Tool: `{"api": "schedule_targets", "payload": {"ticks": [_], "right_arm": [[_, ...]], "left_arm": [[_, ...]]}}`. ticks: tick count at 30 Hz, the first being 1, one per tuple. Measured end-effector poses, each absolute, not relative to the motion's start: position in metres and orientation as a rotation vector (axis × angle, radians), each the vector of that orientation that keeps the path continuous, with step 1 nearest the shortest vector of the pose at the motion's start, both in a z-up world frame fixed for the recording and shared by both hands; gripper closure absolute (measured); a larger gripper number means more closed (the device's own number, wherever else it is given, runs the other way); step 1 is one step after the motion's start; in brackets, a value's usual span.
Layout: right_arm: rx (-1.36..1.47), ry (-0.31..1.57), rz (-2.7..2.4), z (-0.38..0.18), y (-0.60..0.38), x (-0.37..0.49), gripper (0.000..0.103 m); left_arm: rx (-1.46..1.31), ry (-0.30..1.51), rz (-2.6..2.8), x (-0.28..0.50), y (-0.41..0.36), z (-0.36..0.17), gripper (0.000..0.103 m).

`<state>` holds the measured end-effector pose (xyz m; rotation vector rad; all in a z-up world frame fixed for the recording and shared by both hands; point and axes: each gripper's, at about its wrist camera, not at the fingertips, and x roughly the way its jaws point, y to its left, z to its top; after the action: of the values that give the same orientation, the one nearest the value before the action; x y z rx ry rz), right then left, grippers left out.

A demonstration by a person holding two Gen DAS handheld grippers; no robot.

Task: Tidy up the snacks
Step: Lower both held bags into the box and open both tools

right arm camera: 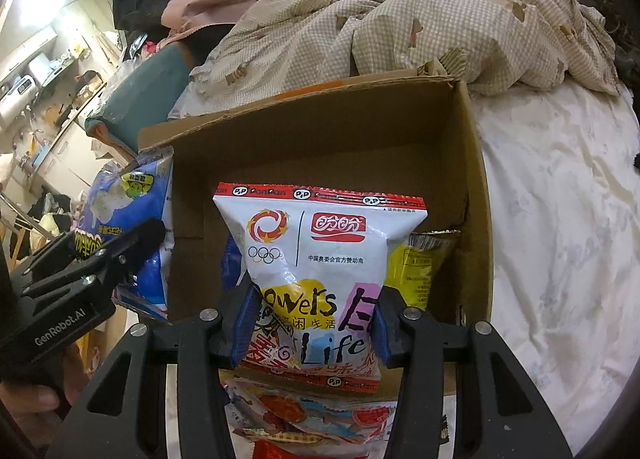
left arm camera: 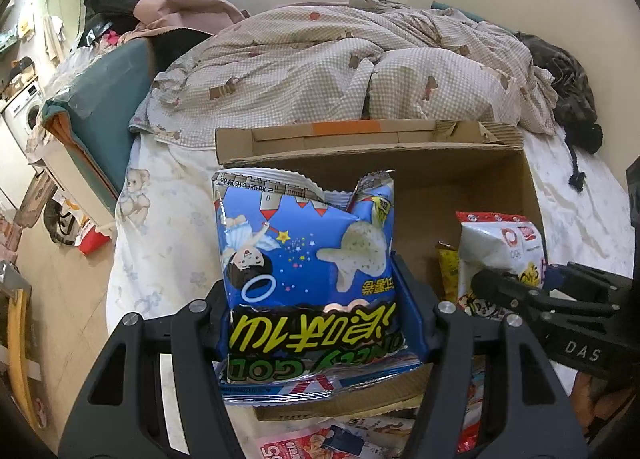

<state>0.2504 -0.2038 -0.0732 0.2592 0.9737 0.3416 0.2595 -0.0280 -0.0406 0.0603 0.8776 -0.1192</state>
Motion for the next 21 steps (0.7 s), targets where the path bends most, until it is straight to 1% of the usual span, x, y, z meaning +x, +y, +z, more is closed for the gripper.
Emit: {"api": "schedule_targets", "payload": {"ticks": [16, 18, 20, 21], "right_arm": [[0.293, 0.949, 0.329, -0.0693, -0.2086, 0.2501, 0.051], [0.304, 0.949, 0.325, -0.0694, -0.2091, 0.2496, 0.048], [0.330, 0.945, 0.333, -0.0690, -0.2114, 0.2490, 0.034], [0.332, 0.937, 0.331, -0.0681, -0.2120, 0.2487, 0.030]], "left_arm": [[0.083, 0.859, -0.119, 0.2525, -0.0311, -0.0397, 0.042], [0.081, 0.859, -0.113, 0.2522, -0.0312, -0.0398, 0.042], [0.080, 0.862, -0.111, 0.2524, -0.0305, -0.0402, 0.041], [0.080, 0.862, -0.108, 0.2526, -0.0306, -0.0403, 0.041]]}}
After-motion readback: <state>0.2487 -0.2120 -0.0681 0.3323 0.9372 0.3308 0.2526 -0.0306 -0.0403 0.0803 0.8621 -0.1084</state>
